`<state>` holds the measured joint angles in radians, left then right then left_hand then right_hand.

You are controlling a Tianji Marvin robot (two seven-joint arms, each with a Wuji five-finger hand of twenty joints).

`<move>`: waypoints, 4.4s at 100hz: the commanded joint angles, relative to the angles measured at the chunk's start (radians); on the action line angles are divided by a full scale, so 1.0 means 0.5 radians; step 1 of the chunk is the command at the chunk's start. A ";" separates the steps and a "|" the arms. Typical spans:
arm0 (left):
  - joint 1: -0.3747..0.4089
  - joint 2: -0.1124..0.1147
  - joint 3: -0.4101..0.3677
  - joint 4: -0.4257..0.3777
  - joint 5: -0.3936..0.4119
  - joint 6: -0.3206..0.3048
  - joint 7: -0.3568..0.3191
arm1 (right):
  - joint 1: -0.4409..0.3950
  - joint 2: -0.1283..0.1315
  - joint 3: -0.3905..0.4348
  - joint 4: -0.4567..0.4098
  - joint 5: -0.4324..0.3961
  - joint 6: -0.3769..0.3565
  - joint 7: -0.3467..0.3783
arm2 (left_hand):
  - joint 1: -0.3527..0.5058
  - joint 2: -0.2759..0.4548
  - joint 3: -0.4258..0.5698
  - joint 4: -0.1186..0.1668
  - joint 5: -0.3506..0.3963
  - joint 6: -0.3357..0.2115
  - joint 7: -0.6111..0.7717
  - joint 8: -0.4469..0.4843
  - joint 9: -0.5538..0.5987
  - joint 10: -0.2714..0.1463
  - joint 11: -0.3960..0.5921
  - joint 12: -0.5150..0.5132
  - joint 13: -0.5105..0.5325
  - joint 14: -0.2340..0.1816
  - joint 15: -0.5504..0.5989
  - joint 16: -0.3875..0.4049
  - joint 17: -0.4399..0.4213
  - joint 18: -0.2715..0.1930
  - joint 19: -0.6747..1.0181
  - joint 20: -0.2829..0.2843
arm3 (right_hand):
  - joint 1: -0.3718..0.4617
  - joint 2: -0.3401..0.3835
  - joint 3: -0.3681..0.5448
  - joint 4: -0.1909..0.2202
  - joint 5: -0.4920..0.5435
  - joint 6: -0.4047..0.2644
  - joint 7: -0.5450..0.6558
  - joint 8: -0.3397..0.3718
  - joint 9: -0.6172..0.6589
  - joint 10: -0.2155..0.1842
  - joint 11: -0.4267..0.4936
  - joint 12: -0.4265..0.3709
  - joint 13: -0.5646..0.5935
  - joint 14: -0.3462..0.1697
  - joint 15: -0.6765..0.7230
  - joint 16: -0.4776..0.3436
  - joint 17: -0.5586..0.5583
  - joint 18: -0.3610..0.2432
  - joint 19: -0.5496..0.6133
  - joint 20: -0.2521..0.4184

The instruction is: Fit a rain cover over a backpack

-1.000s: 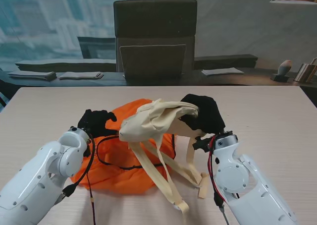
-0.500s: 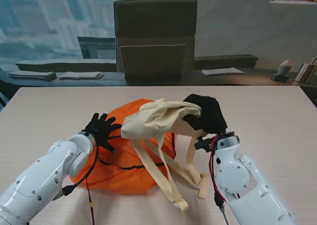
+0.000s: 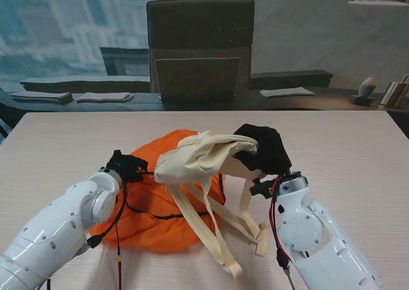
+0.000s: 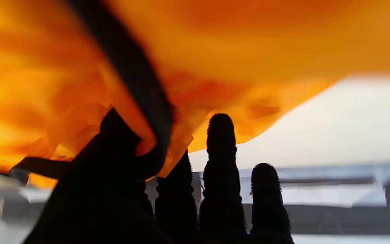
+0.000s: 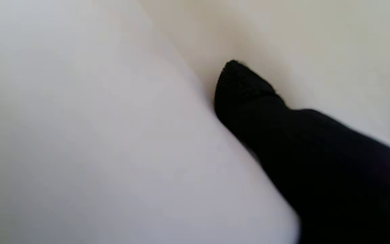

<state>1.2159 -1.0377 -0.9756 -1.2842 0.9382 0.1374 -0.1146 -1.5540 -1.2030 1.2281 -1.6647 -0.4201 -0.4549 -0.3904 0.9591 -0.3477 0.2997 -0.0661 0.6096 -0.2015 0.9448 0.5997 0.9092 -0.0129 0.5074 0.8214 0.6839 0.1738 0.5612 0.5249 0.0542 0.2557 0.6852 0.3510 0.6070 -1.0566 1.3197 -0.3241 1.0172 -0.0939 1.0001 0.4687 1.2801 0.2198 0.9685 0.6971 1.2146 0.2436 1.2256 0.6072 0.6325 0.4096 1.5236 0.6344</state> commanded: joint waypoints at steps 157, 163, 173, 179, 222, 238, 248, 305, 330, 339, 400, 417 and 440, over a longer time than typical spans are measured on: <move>0.529 -0.038 -0.641 -0.751 -1.130 -0.288 -0.477 | 0.649 -0.210 -1.086 0.913 -0.459 0.857 -0.575 | -0.560 0.142 -0.127 0.111 -0.685 0.335 -0.685 -0.019 -0.846 0.278 -0.384 -0.907 -0.725 0.054 -0.529 -0.263 -0.221 0.037 -0.333 -0.168 | 0.170 0.139 0.261 0.012 0.023 -0.333 0.377 -0.093 -0.184 0.024 0.060 -0.382 -0.208 -0.097 -0.099 -0.152 -0.224 -0.146 -0.177 -0.243; 0.524 -0.011 -0.643 -0.765 -1.134 -0.350 -0.597 | 0.642 -0.218 -1.082 0.901 -0.439 0.880 -0.576 | -0.664 0.118 -0.457 0.120 -0.816 0.384 -0.911 -0.335 -1.040 0.289 -0.454 -0.946 -0.864 0.071 -0.621 -0.284 -0.255 0.065 -0.493 -0.190 | 0.177 0.142 0.261 0.012 0.012 -0.308 0.377 -0.096 -0.186 0.039 0.062 -0.377 -0.206 -0.091 -0.091 -0.144 -0.224 -0.136 -0.175 -0.238; 0.512 0.009 -0.633 -0.766 -1.171 -0.440 -0.673 | 0.653 -0.230 -1.090 0.903 -0.424 0.912 -0.582 | -0.725 0.080 -0.630 0.103 -0.878 0.419 -1.089 -0.512 -1.149 0.276 -0.506 -0.964 -0.919 0.081 -0.698 -0.301 -0.257 0.088 -0.672 -0.191 | 0.183 0.122 0.259 0.010 0.019 -0.279 0.376 -0.108 -0.171 0.062 0.067 -0.371 -0.186 -0.080 -0.074 -0.128 -0.210 -0.115 -0.162 -0.226; 0.503 0.009 -0.623 -0.758 -1.211 -0.463 -0.679 | 0.667 -0.235 -1.103 0.905 -0.423 0.958 -0.570 | -0.758 0.061 -0.642 0.088 -0.864 0.420 -1.108 -0.546 -1.169 0.254 -0.515 -0.967 -0.920 0.081 -0.721 -0.304 -0.237 0.109 -0.756 -0.190 | 0.181 0.097 0.268 0.004 0.025 -0.244 0.373 -0.121 -0.153 0.079 0.066 -0.368 -0.165 -0.073 -0.065 -0.115 -0.201 -0.101 -0.159 -0.217; 0.474 0.065 -0.535 -0.842 -0.976 -0.497 -0.860 | 0.727 -0.329 -1.141 0.971 -0.320 1.181 -0.634 | -0.893 -0.096 -0.632 0.115 -0.924 0.532 -1.428 -0.767 -1.519 0.260 -0.780 -1.080 -1.210 0.036 -0.889 -0.391 -0.224 0.128 -1.264 -0.088 | 0.192 -0.037 0.300 -0.039 0.066 -0.008 0.340 -0.194 -0.038 0.204 0.057 -0.321 -0.005 0.001 -0.029 -0.021 -0.095 0.013 -0.137 -0.152; 0.426 0.059 -0.450 -0.819 -0.698 -0.512 -0.779 | 0.730 -0.316 -1.149 0.934 -0.340 1.201 -0.594 | -0.686 -0.195 -0.582 0.275 -0.931 0.485 -1.510 -0.685 -1.499 0.208 -0.702 -0.942 -1.123 0.060 -0.827 -0.347 -0.157 0.169 -1.248 -0.064 | 0.163 -0.063 0.298 -0.054 0.070 0.041 0.337 -0.200 -0.002 0.209 0.069 -0.292 0.049 -0.006 -0.009 0.000 -0.054 0.029 -0.128 -0.124; 0.395 0.039 -0.391 -0.776 -0.456 -0.531 -0.602 | 0.704 -0.316 -1.129 0.876 -0.298 1.197 -0.569 | -0.605 -0.241 -0.576 0.307 -0.928 0.497 -1.457 -0.571 -1.450 0.199 -0.563 -0.855 -1.010 0.087 -0.753 -0.298 -0.067 0.216 -1.220 -0.055 | 0.168 -0.078 0.311 -0.058 0.079 0.085 0.342 -0.197 0.010 0.237 0.070 -0.279 0.062 0.023 -0.006 0.010 -0.054 0.054 -0.133 -0.110; 0.287 -0.090 -0.300 -0.458 -0.217 -0.438 0.251 | 0.395 -0.041 -0.770 0.375 -0.158 0.869 0.123 | 0.212 0.093 0.075 -0.016 -0.198 0.167 0.209 0.387 0.124 0.112 -0.051 -0.117 0.234 0.083 0.109 0.050 0.262 0.183 0.239 0.122 | -0.363 0.382 -0.197 0.294 -1.088 -0.025 -0.372 0.157 -1.321 -0.065 -0.003 -0.281 -1.250 -0.229 -0.422 -0.052 -1.108 -0.426 -0.529 -0.084; 0.311 -0.092 -0.366 -0.421 -0.192 -0.539 0.325 | 0.331 0.057 -0.507 0.429 -0.495 0.493 0.072 | 0.538 0.304 -0.338 -0.007 -0.409 0.210 0.393 0.462 -0.019 0.084 0.120 0.105 0.114 0.055 0.220 0.148 0.257 -0.059 0.338 0.163 | -0.640 0.490 -0.303 0.260 -1.418 -0.308 -0.330 -0.078 -1.645 -0.107 0.011 -0.414 -1.528 -0.312 -0.482 -0.075 -1.323 -0.526 -0.640 0.019; 0.322 -0.098 -0.377 -0.420 -0.215 -0.558 0.351 | 0.358 0.060 -0.454 0.544 -0.565 0.412 -0.040 | 0.575 0.309 -0.353 -0.011 -0.435 0.184 0.428 0.504 -0.030 0.068 0.137 0.166 0.086 0.062 0.229 0.154 0.242 -0.100 0.329 0.159 | -0.637 0.598 -0.354 0.278 -1.336 -0.378 -0.316 -0.081 -1.537 -0.077 0.024 -0.410 -1.453 -0.287 -0.451 -0.065 -1.283 -0.512 -0.610 0.039; 0.371 -0.150 -0.455 -0.437 -0.511 -0.625 0.429 | 0.715 0.092 -0.783 1.227 -0.775 0.716 -0.121 | 0.635 0.295 -0.356 -0.017 -0.440 0.181 0.463 0.586 -0.006 0.072 0.177 0.325 0.102 0.081 0.334 0.238 0.282 -0.108 0.297 0.137 | -0.164 0.573 0.063 0.262 -0.619 -0.539 -0.508 -0.186 -1.174 -0.109 0.126 -0.270 -1.286 -0.312 -0.329 -0.018 -1.221 -0.514 -0.500 -0.012; 0.400 -0.173 -0.487 -0.494 -0.644 -0.595 0.446 | 0.725 0.153 -0.874 1.103 -0.849 0.725 0.151 | 0.643 0.290 -0.348 -0.018 -0.439 0.208 0.466 0.589 0.004 0.083 0.188 0.331 0.141 0.097 0.341 0.249 0.354 -0.048 0.280 0.123 | -0.157 0.565 0.082 0.275 -0.985 -0.723 -0.577 -0.321 -1.237 -0.162 0.126 -0.239 -1.361 -0.372 -0.345 -0.014 -1.289 -0.555 -0.551 -0.002; 0.414 -0.201 -0.512 -0.521 -0.822 -0.576 0.459 | 0.731 0.172 -0.938 0.975 -0.831 0.731 0.364 | 0.651 0.294 -0.340 -0.018 -0.447 0.226 0.472 0.595 0.003 0.090 0.219 0.350 0.158 0.108 0.356 0.271 0.395 -0.031 0.275 0.117 | -0.221 0.640 0.024 0.367 -1.261 -0.760 -0.674 -0.396 -1.306 -0.199 0.130 -0.198 -1.407 -0.408 -0.367 -0.020 -1.337 -0.583 -0.589 -0.008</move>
<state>1.4226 -1.1246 -1.2290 -1.5281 0.5400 -0.1557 0.1192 -1.1894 -1.1112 0.7739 -1.1600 -0.8444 -0.0879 -0.2386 1.0891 -0.4134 0.0194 -0.1125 0.4001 -0.0203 1.0593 0.8338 0.8492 0.1018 0.4642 0.9439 0.7078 0.2376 0.6581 0.6174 0.2426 0.2255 0.8172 0.4099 0.5033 -0.7513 1.3192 -0.1794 0.4400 -0.4531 0.6810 0.2915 0.6663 0.1384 1.0291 0.5807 0.5682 0.0737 1.0574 0.6002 -0.0025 0.1502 1.2482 0.6342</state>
